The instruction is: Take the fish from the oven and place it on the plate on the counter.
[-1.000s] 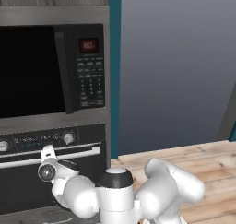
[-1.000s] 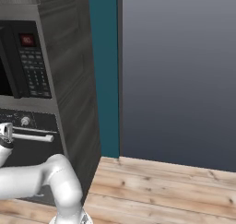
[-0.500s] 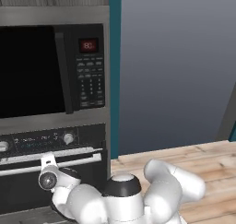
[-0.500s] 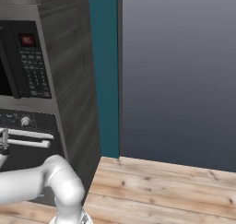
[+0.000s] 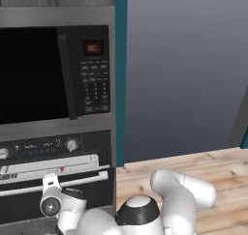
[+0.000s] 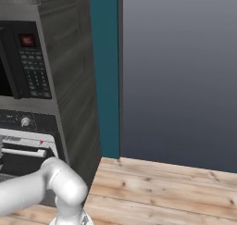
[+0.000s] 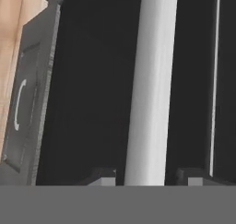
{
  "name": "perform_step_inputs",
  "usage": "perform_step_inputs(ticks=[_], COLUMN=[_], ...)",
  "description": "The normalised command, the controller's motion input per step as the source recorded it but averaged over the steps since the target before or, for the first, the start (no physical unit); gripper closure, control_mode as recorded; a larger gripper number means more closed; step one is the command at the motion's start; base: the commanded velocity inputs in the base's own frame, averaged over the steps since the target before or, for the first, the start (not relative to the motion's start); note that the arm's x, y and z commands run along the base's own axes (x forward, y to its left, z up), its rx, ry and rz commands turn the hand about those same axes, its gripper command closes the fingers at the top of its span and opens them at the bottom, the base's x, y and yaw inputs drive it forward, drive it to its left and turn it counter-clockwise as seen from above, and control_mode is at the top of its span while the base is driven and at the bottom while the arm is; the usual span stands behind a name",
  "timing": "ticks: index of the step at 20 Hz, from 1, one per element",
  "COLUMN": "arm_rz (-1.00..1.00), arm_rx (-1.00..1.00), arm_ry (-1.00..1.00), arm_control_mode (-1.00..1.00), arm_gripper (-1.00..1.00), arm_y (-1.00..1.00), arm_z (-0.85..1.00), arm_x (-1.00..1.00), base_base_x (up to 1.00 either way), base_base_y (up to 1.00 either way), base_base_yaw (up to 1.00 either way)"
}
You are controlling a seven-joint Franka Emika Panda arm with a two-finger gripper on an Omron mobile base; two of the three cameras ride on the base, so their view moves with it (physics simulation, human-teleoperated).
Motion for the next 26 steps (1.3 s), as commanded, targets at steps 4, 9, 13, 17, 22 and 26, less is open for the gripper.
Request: perform_step_inputs(ticks=[4, 9, 13, 17, 22, 26], arm_rz=[0.0, 0.0, 0.0, 0.0, 0.0, 0.0], arm_rx=[0.0, 0.0, 0.0, 0.0, 0.0, 0.0], arm_ry=[0.01, 0.05, 0.08, 0.08, 0.07, 0.1], arm_control_mode=[-1.0, -1.0, -1.0, -1.0, -1.0, -1.0], arm_gripper=[1.0, 1.0, 1.0, 1.0, 1.0, 1.0], arm_y=[0.0, 0.0, 0.0, 0.0, 0.0, 0.0], arm_z=[-0.78, -0.86, -0.88, -0.86, -0.76, -0.73], arm_x=[-0.64, -0.59, -0.55, -0.52, -0.7, -0.74], base_base_x=[0.0, 0.0, 0.0, 0.0, 0.0, 0.0], base_base_y=[0.0, 0.0, 0.0, 0.0, 0.0, 0.0], base_base_yaw=[0.0, 0.0, 0.0, 0.0, 0.0, 0.0])
